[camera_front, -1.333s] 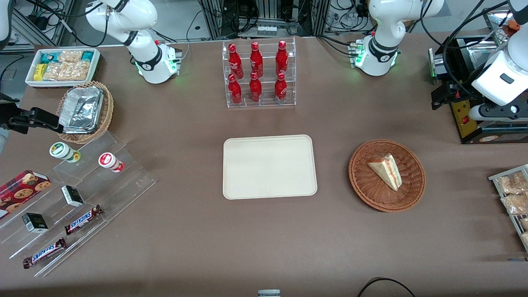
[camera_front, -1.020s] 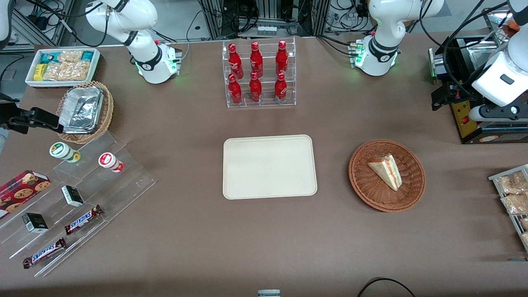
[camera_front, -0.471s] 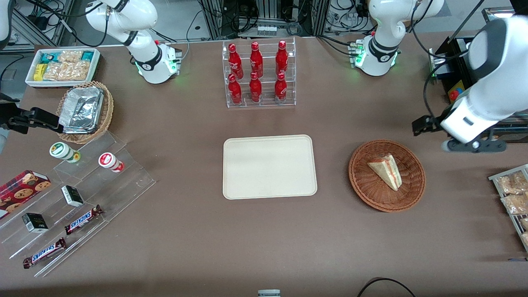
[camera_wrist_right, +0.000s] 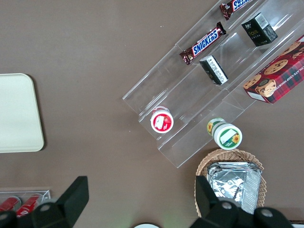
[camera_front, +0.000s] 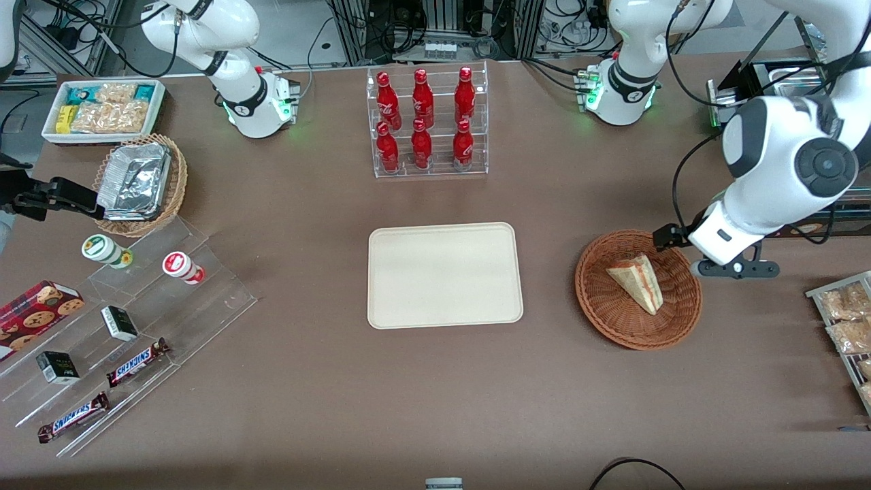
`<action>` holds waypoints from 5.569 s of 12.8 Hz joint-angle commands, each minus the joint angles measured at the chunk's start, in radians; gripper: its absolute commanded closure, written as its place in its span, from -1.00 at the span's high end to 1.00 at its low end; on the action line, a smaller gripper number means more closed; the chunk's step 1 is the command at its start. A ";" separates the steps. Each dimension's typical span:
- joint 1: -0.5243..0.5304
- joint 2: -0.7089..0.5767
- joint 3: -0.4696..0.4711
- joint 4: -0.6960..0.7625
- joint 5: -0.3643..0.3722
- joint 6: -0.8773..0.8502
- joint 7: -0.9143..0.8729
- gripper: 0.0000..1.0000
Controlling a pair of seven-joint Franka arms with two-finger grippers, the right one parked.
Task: Place sandwich from basket to tray
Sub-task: 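Lower the left gripper and close it on the wrapped sandwich, then lift the sandwich and carry it toward the cream tray, then lower the sandwich onto the tray center and open the left gripper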
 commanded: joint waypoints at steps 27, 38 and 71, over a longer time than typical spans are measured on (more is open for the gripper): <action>-0.034 0.195 -0.014 -0.214 0.018 0.495 -0.999 -1.00; -0.167 0.201 -0.031 0.159 0.112 -0.015 -0.713 -1.00; -0.645 0.611 -0.023 0.693 -0.039 0.019 -0.949 1.00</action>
